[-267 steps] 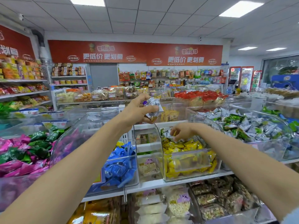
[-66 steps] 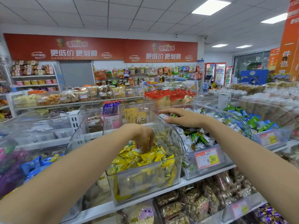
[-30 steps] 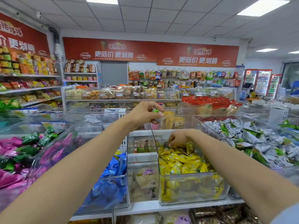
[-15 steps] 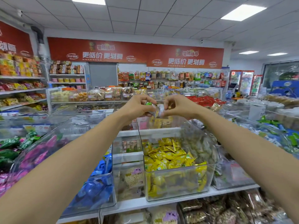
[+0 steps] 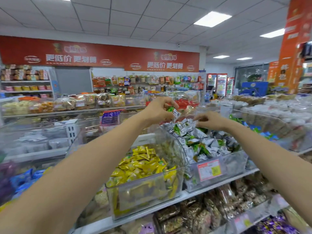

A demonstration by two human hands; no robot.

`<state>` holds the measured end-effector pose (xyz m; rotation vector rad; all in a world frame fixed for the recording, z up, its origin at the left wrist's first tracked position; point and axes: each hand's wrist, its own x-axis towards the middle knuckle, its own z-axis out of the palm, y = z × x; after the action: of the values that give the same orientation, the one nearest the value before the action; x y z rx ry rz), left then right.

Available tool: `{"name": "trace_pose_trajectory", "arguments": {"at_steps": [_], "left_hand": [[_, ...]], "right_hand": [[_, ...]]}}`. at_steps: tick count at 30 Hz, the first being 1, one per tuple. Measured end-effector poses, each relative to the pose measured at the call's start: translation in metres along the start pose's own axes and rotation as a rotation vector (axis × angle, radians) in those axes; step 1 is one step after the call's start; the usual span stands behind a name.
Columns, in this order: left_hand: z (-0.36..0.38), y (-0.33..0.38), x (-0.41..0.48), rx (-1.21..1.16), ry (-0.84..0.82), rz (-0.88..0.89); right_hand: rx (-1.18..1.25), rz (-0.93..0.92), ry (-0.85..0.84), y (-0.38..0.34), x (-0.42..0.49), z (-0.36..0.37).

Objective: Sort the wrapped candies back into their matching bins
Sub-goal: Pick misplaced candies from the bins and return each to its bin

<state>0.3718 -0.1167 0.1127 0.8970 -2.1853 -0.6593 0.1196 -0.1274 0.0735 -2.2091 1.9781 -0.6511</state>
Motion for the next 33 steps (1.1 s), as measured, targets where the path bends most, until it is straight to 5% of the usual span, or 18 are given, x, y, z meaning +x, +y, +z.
{"name": "trace_pose_trajectory", "arguments": {"at_steps": [3,7,12,14,17,20,23,29,33], "left_hand": [[0.02,-0.004,0.011,0.202,-0.131,0.027],[0.03,-0.01,0.01,0.51,-0.483,-0.06],[-0.006,-0.01,-0.012,0.433,-0.24,0.061],[-0.031,-0.013,-0.027,0.41,-0.195,0.009],[-0.064,-0.019,-0.058,0.372,-0.38,-0.136],[-0.078,-0.032,-0.089,0.397,-0.447,-0.193],[-0.082,-0.044,-0.117,0.448,-0.334,-0.106],[-0.087,-0.051,-0.157,0.651,-0.281,-0.055],[-0.087,-0.048,-0.17,0.683,-0.255,-0.049]], "right_hand": [[0.002,0.008,-0.102,0.007,-0.001,0.006],[0.09,-0.147,0.125,-0.01,-0.014,0.003],[0.316,-0.394,0.292,-0.076,-0.031,-0.013],[0.37,-0.456,0.11,-0.105,-0.037,-0.016],[0.257,-0.489,-0.355,-0.147,-0.043,-0.003],[0.066,-0.313,-0.754,-0.171,-0.038,0.036],[-0.234,-0.164,-0.883,-0.184,-0.039,0.074],[-0.183,-0.171,-0.684,-0.18,-0.032,0.096],[-0.239,-0.207,-0.173,-0.177,-0.028,0.089]]}}
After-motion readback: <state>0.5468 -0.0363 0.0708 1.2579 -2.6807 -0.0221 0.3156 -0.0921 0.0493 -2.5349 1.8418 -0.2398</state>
